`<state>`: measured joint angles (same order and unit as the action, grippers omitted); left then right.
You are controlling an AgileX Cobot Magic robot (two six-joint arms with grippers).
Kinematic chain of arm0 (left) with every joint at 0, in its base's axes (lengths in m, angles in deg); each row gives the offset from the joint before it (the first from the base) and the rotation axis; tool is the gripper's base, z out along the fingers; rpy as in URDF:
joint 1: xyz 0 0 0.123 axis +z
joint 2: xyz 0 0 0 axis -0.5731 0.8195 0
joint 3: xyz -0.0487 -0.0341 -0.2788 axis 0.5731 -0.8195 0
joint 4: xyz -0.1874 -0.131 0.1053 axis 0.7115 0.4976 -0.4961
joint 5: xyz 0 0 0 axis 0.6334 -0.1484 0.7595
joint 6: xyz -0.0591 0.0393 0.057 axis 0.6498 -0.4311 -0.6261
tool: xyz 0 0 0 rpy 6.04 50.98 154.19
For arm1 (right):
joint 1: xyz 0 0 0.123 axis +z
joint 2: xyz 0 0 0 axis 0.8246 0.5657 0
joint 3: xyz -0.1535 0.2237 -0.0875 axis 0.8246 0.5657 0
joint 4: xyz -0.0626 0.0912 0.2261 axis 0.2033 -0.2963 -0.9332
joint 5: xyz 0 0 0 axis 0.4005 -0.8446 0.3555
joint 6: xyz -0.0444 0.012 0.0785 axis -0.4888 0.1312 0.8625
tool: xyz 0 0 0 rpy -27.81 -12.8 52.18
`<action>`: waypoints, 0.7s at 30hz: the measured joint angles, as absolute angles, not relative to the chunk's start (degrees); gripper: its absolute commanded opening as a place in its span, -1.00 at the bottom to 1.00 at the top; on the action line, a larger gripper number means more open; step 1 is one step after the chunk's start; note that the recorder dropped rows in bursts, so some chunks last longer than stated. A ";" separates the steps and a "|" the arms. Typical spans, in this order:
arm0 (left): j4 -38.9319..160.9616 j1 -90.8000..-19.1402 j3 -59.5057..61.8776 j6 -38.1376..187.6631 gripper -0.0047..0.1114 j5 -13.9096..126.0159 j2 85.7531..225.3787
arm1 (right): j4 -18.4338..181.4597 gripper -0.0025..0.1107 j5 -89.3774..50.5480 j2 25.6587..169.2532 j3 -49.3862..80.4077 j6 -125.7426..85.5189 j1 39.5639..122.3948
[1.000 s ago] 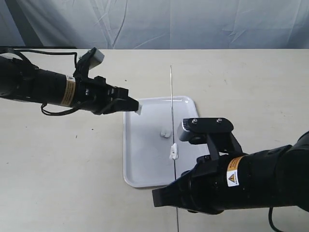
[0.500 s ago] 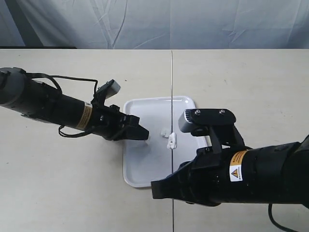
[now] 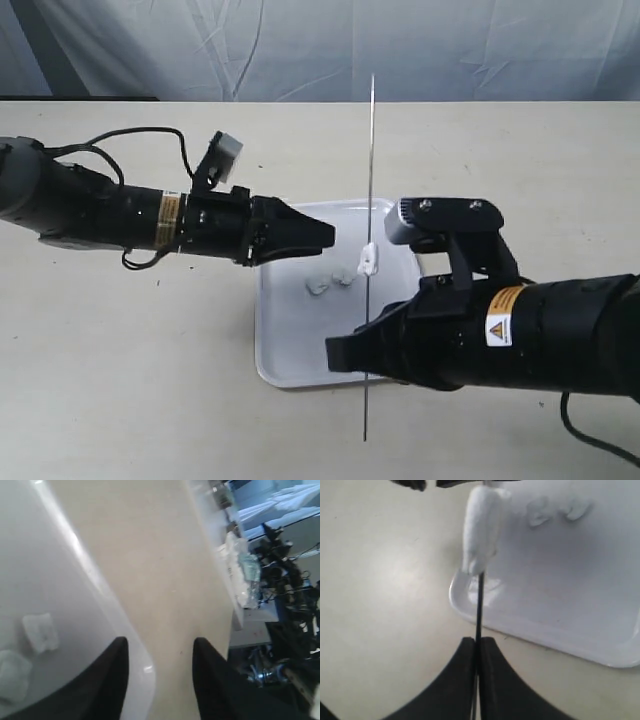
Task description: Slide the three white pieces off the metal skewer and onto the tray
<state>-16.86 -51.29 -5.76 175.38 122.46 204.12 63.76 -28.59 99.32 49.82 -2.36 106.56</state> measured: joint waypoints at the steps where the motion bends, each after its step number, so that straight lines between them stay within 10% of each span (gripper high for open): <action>1: -16.70 -50.91 -5.76 175.11 -0.22 123.65 203.88 | 64.83 -0.97 -28.59 98.92 49.82 -2.36 105.30; 21: -20.36 -52.51 -5.46 176.56 -0.22 125.55 188.45 | 68.97 -0.97 -35.44 95.04 43.86 -5.71 100.52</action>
